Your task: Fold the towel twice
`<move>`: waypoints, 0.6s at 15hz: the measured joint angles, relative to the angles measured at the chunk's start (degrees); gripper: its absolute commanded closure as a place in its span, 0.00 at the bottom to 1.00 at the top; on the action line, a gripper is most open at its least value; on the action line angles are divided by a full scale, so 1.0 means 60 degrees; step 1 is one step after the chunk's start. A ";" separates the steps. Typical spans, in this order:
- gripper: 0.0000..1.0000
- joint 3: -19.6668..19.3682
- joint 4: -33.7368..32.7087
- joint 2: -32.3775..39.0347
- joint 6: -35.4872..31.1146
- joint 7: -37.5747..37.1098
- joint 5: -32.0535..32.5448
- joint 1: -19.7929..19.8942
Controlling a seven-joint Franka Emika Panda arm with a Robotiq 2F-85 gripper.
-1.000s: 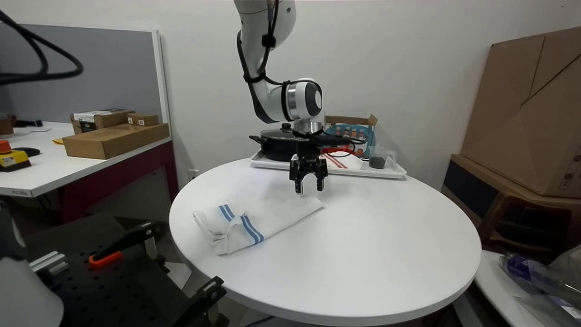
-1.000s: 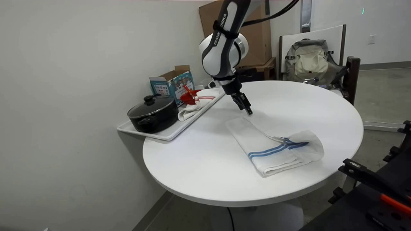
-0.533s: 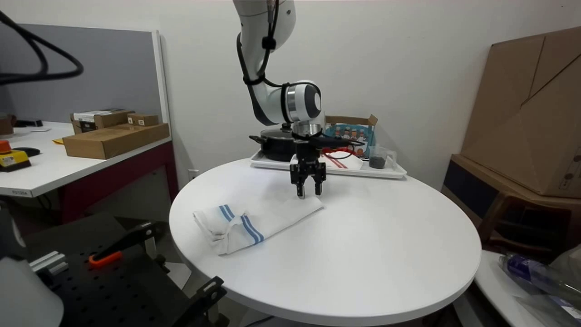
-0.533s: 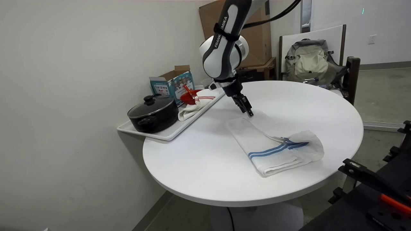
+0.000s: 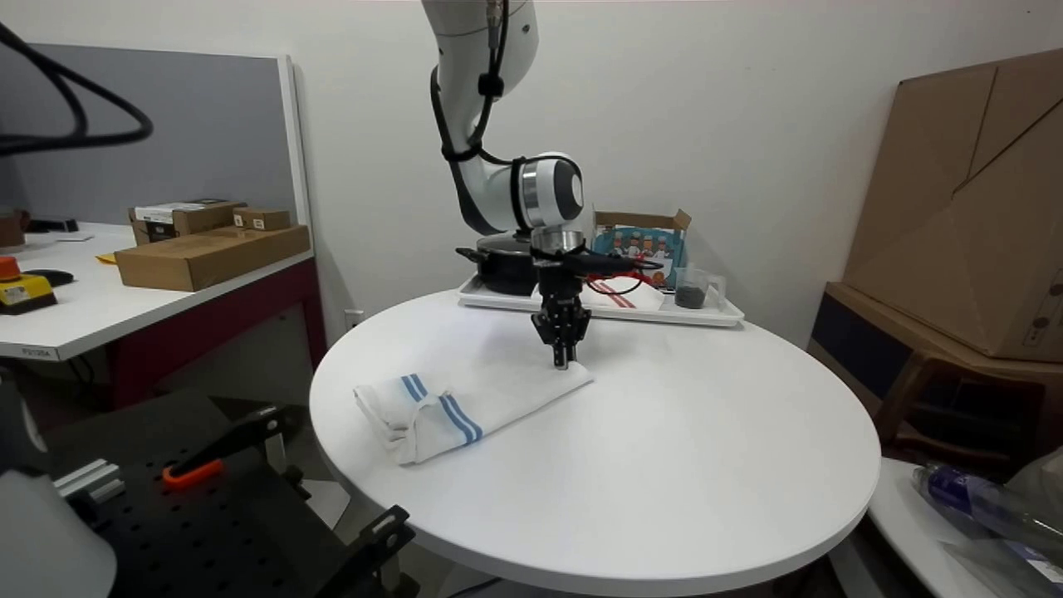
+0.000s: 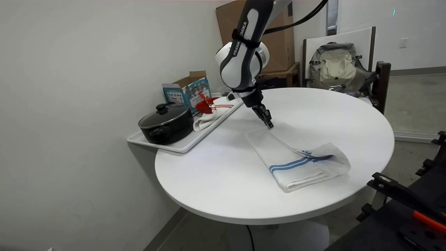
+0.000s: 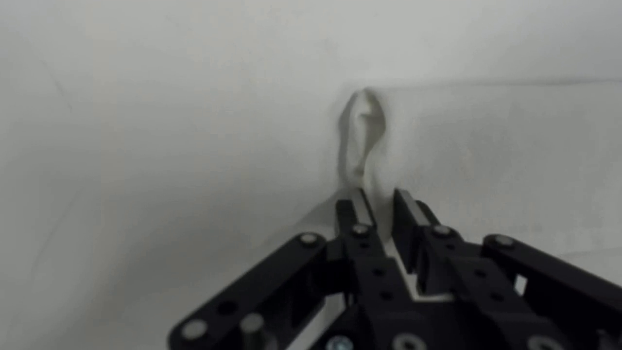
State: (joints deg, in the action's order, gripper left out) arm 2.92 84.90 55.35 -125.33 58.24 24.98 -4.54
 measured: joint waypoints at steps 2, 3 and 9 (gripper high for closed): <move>1.00 0.0000 -0.0001 -0.0003 0.0001 0.0003 0.0017 -0.0007; 0.99 0.0000 -0.0004 -0.0005 0.0000 0.0003 0.0018 -0.0007; 0.99 -0.0245 -0.0261 -0.0213 -0.0005 -0.0045 0.0016 0.0089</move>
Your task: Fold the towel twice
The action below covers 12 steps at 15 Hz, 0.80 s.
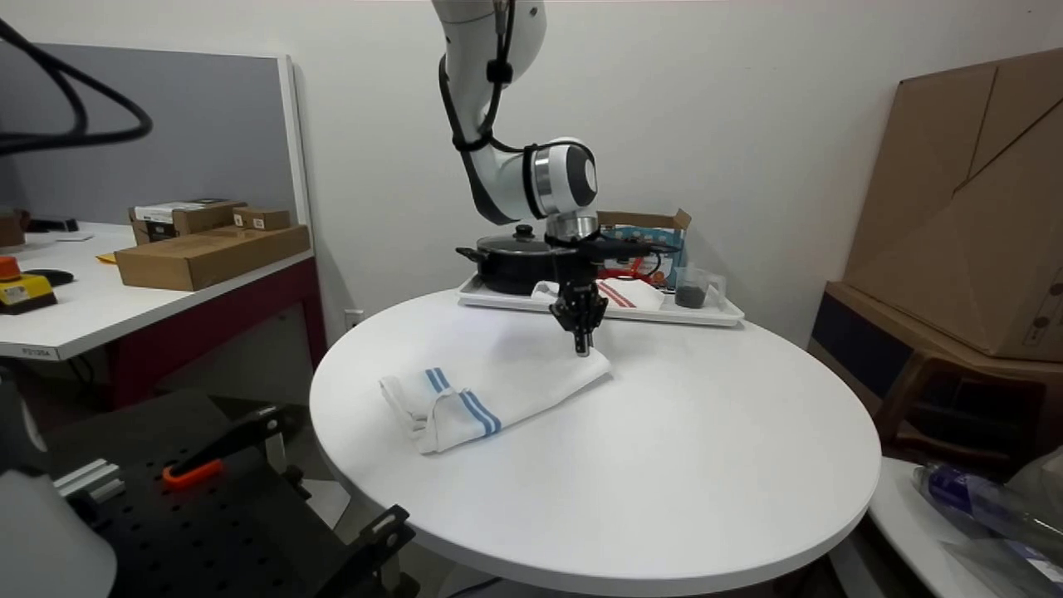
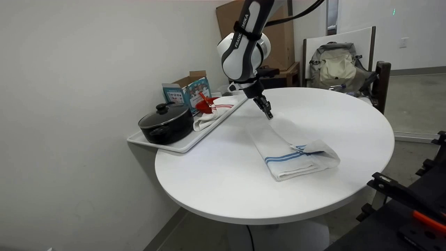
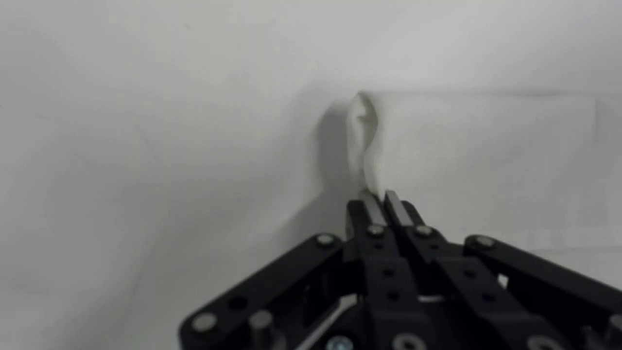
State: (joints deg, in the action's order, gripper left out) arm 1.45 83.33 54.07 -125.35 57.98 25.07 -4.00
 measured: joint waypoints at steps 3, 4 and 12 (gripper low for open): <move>0.99 -0.0242 -0.0290 -0.0353 0.0000 -0.0113 -0.0005 0.0214; 0.99 -0.0309 -0.0371 -0.0497 0.0000 -0.0144 -0.0008 0.0301; 0.99 -0.0392 -0.0365 -0.1611 -0.0002 -0.0479 0.0006 0.0550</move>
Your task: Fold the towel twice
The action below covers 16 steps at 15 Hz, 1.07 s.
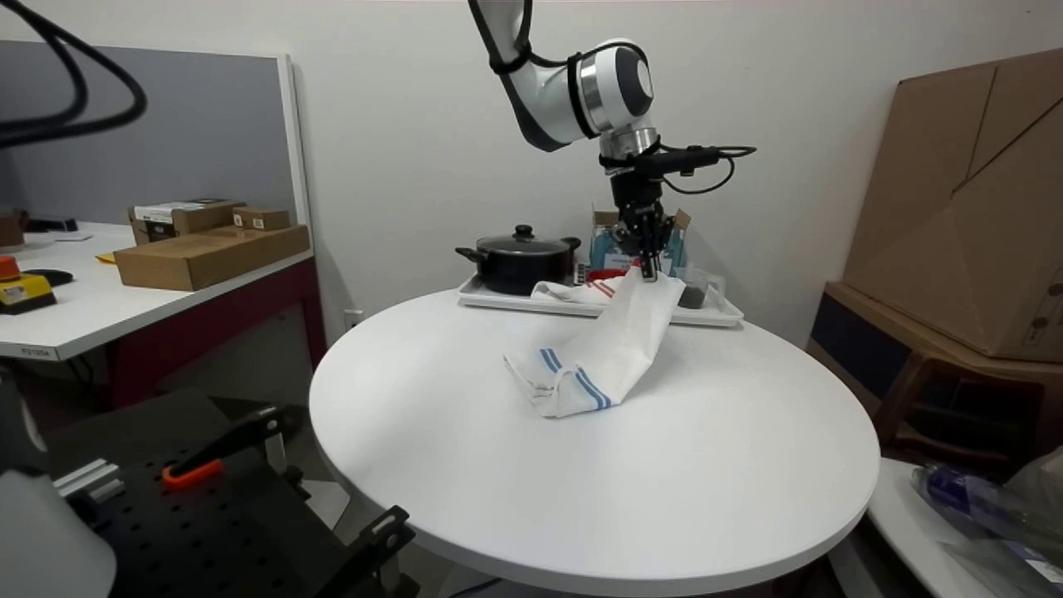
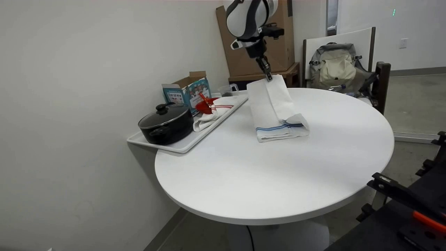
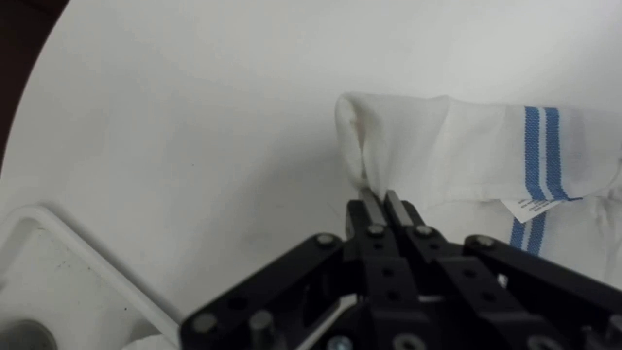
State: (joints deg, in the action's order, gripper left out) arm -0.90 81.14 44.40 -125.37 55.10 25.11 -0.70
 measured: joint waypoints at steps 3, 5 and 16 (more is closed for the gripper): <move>0.99 0.0233 0.0744 -0.0318 -0.0038 0.0000 0.0161 -0.0441; 0.99 0.0483 0.1446 -0.0528 -0.0066 0.0000 0.0269 -0.0800; 0.99 0.1176 0.3750 -0.1776 -0.0059 0.0012 0.0365 -0.1331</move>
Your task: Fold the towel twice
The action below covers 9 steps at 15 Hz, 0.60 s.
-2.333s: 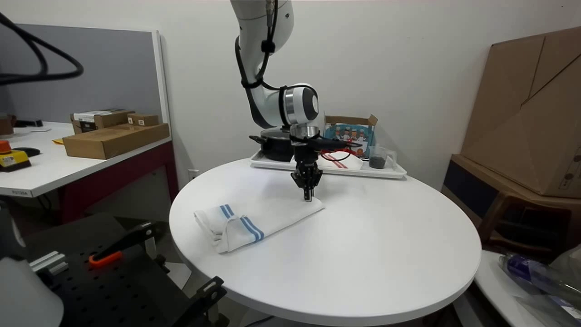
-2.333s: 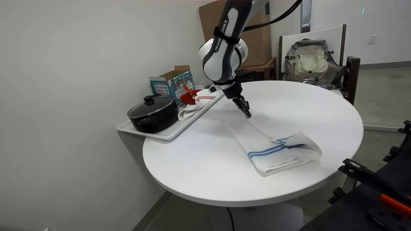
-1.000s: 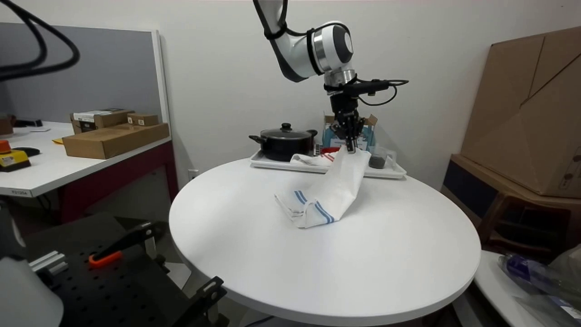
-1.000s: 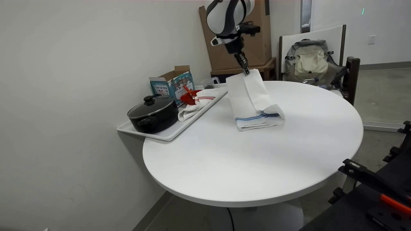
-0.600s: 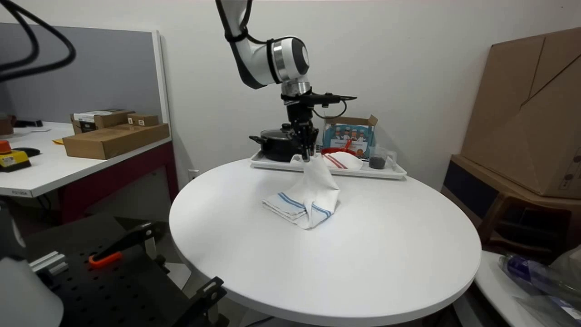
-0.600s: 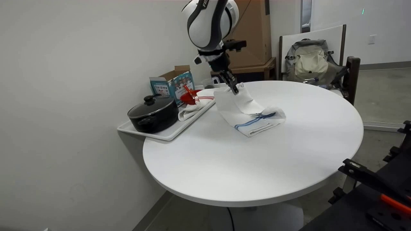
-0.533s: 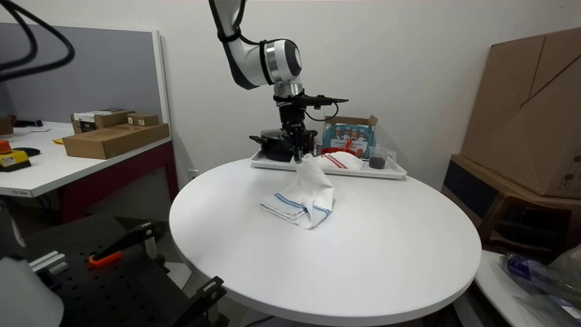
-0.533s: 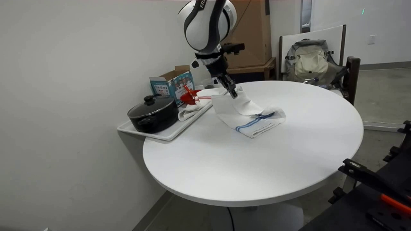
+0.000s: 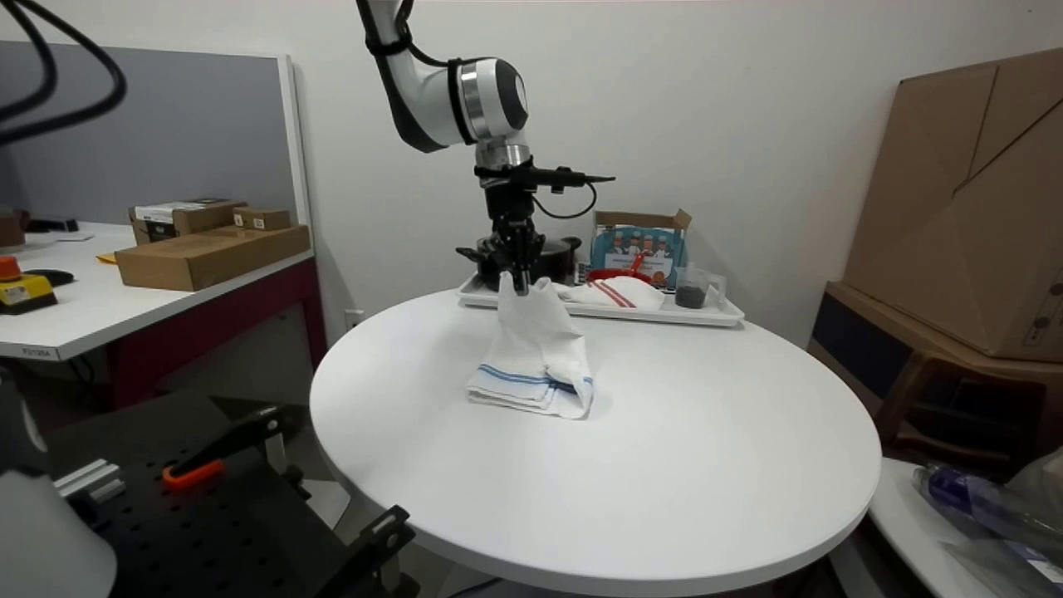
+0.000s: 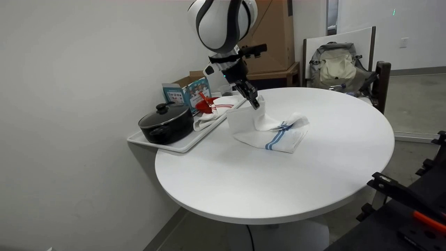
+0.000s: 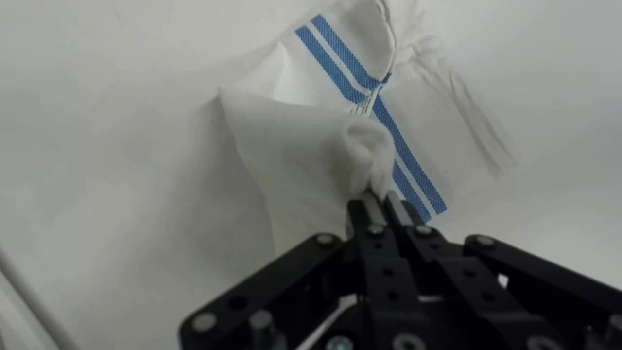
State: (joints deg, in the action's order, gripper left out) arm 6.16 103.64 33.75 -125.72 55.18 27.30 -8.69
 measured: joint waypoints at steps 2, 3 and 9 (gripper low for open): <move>0.99 -0.0110 -0.0001 -0.0256 0.0000 0.0048 0.0140 0.0139; 0.99 -0.0173 0.0001 -0.0395 0.0000 0.0096 0.0248 0.0215; 0.99 -0.0266 0.0428 -0.1242 -0.0006 0.0942 0.0757 0.0493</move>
State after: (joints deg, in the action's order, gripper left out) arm 4.56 106.21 26.29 -125.76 60.83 31.84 -5.73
